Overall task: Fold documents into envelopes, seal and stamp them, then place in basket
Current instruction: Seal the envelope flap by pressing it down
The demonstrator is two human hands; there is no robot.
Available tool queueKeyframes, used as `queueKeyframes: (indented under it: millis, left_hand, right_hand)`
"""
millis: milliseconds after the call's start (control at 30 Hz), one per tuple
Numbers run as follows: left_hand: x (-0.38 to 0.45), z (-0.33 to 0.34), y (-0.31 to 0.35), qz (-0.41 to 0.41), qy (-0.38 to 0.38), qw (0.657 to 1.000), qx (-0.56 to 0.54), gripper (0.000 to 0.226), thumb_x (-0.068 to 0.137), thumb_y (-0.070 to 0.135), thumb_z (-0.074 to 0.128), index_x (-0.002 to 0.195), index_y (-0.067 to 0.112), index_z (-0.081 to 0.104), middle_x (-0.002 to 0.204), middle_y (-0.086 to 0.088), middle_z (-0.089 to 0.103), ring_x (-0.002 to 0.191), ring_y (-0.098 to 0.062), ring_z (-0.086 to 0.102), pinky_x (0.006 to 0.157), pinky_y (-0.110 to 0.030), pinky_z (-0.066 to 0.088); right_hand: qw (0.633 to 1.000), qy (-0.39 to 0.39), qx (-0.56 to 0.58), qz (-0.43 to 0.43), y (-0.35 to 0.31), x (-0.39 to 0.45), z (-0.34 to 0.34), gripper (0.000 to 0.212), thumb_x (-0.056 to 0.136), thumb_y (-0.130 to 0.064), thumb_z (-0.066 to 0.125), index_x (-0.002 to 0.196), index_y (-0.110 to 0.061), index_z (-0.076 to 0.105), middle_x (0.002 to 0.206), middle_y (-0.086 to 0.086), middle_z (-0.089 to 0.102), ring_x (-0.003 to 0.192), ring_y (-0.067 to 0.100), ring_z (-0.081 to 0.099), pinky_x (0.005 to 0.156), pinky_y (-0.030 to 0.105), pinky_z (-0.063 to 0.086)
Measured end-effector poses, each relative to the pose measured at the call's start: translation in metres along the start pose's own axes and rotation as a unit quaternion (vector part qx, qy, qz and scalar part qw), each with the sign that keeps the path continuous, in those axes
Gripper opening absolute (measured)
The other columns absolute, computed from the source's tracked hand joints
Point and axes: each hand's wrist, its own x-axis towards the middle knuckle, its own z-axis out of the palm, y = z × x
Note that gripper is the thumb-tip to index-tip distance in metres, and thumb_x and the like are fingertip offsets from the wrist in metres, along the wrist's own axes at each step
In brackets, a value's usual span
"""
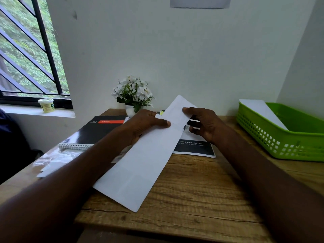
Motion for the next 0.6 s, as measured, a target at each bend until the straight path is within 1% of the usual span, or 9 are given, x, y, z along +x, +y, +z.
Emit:
queueKeyframes:
  millis: [67, 133, 233, 300, 367, 467, 500, 600]
  left_hand:
    - [0.0001, -0.0004, -0.0002, -0.002, -0.001, 1.000, 0.002, 0.042, 0.077, 0.017, 0.088, 0.111, -0.003, 0.075, 0.102, -0.022, 0.077, 0.103, -0.046, 0.072, 0.096, -0.060, 0.056]
    - [0.0001, -0.0004, -0.0001, -0.004, -0.005, 1.000, 0.001, 0.041, 0.078, 0.018, 0.088, 0.112, -0.002, 0.075, 0.102, -0.021, 0.078, 0.104, -0.046, 0.072, 0.096, -0.060, 0.056]
    - [0.0013, -0.0007, -0.0008, -0.003, -0.010, 1.000, -0.002, 0.041, 0.078, 0.019, 0.088, 0.112, -0.001, 0.075, 0.103, -0.021, 0.078, 0.104, -0.046, 0.072, 0.096, -0.060, 0.056]
    - [0.0017, -0.0007, -0.0012, -0.002, -0.011, 1.000, -0.001, 0.040, 0.078, 0.018, 0.088, 0.111, -0.001, 0.076, 0.103, -0.021, 0.078, 0.103, -0.046, 0.072, 0.095, -0.059, 0.057]
    - [0.0020, -0.0010, -0.0014, -0.004, -0.013, 1.000, 0.000, 0.040, 0.078, 0.017, 0.088, 0.111, -0.002, 0.075, 0.102, -0.021, 0.078, 0.098, -0.044, 0.074, 0.093, -0.056, 0.059]
    - [0.0028, -0.0013, -0.0019, -0.001, -0.019, 1.000, -0.007, 0.039, 0.079, 0.014, 0.086, 0.111, -0.004, 0.074, 0.100, -0.022, 0.078, 0.084, -0.035, 0.075, 0.083, -0.045, 0.063]
    - [0.0029, -0.0010, -0.0022, 0.002, -0.022, 1.000, -0.008, 0.038, 0.080, 0.014, 0.086, 0.111, -0.004, 0.074, 0.101, -0.022, 0.077, 0.081, -0.032, 0.075, 0.080, -0.043, 0.063]
    - [0.0043, -0.0008, -0.0037, 0.003, -0.024, 1.000, -0.010, 0.037, 0.080, 0.013, 0.086, 0.112, -0.003, 0.074, 0.102, -0.022, 0.077, 0.084, -0.033, 0.075, 0.083, -0.045, 0.062]
  right_hand:
    - [1.000, -0.014, -0.020, 0.011, 0.0008, -0.0011, 0.0006, 0.023, 0.082, -0.022, 0.081, 0.097, -0.016, 0.066, 0.092, 0.006, 0.069, 0.076, 0.020, 0.063, 0.055, 0.025, 0.044]
    - [1.000, -0.014, -0.012, 0.007, 0.0009, -0.0009, 0.0012, 0.026, 0.082, -0.023, 0.081, 0.102, -0.015, 0.066, 0.093, 0.006, 0.069, 0.076, 0.020, 0.063, 0.056, 0.025, 0.045]
    - [1.000, 0.011, 0.023, -0.012, -0.0001, 0.0008, 0.0004, 0.020, 0.083, -0.022, 0.081, 0.097, -0.014, 0.068, 0.087, 0.004, 0.070, 0.078, 0.021, 0.063, 0.057, 0.027, 0.044]
    - [1.000, 0.015, 0.020, -0.014, -0.0003, 0.0018, -0.0009, 0.019, 0.083, -0.022, 0.080, 0.096, -0.014, 0.069, 0.084, 0.003, 0.070, 0.077, 0.020, 0.063, 0.057, 0.027, 0.044]
    - [1.000, 0.002, 0.000, -0.004, 0.0008, 0.0019, -0.0008, 0.023, 0.082, -0.023, 0.081, 0.099, -0.012, 0.069, 0.087, 0.005, 0.069, 0.077, 0.021, 0.063, 0.056, 0.027, 0.045]
    - [0.999, -0.033, -0.038, 0.014, 0.0029, -0.0006, 0.0016, 0.025, 0.081, -0.022, 0.081, 0.101, -0.011, 0.069, 0.087, 0.006, 0.067, 0.067, 0.018, 0.061, 0.051, 0.026, 0.043]
    - [0.998, -0.046, -0.046, 0.020, 0.0033, -0.0012, 0.0020, 0.025, 0.081, -0.022, 0.081, 0.101, -0.011, 0.069, 0.086, 0.006, 0.066, 0.065, 0.017, 0.060, 0.051, 0.025, 0.043]
    - [0.995, -0.071, -0.055, 0.031, 0.0035, -0.0019, 0.0017, 0.027, 0.080, -0.022, 0.080, 0.102, -0.010, 0.069, 0.087, 0.007, 0.065, 0.063, 0.016, 0.058, 0.051, 0.025, 0.044]
